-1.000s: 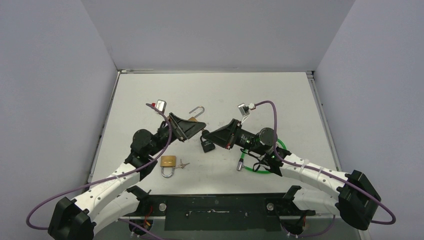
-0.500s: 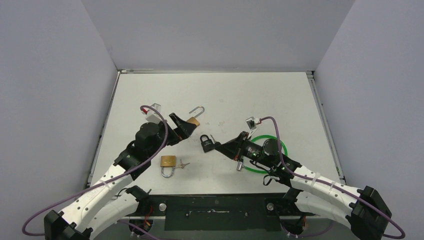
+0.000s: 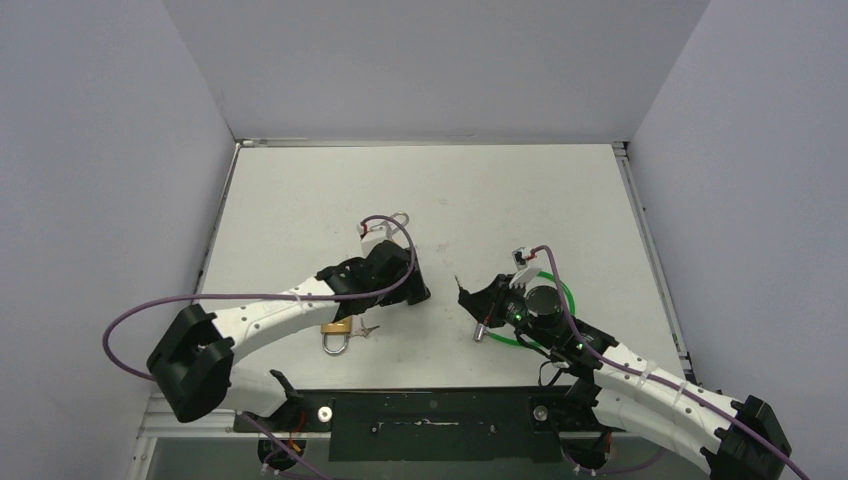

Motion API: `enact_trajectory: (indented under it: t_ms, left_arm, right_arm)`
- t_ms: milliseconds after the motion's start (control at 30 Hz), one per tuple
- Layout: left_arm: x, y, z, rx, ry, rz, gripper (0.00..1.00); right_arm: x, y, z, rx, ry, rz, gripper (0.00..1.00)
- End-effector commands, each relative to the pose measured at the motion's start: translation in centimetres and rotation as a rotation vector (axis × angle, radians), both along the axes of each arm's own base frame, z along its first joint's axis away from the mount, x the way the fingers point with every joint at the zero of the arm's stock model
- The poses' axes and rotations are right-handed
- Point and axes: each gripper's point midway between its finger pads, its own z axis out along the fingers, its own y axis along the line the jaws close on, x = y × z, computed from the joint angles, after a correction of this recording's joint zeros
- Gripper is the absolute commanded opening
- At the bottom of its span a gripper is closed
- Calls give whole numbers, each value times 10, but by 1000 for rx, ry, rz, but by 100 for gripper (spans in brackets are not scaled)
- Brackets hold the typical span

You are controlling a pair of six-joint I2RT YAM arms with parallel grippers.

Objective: Unlock with the key

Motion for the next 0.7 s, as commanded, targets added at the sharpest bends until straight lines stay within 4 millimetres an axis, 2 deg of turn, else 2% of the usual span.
enact_trajectory:
  t_ms: [0,100,167,300,467,667]
  left_arm:
    - [16,-5,-10,104,-23,51,97]
    - [25,-13,-25,147,-10,63,97]
    - [31,-19,-31,165,-3,72,93]
    - [43,-27,-36,217,15,89,88]
    - [47,-27,-52,259,44,123,87]
    - [46,-19,-67,330,96,191,71]
  right_arm:
    - [5,-15,-17,-55,7,-65,0]
    - [3,-17,-26,-69,21,-62,0]
    - [2,-18,-29,-80,29,-60,0]
    - [3,-26,-29,-93,24,-91,0]
    - [3,-35,-29,-111,21,-119,0]
    - [1,-34,-35,-121,43,-107,0]
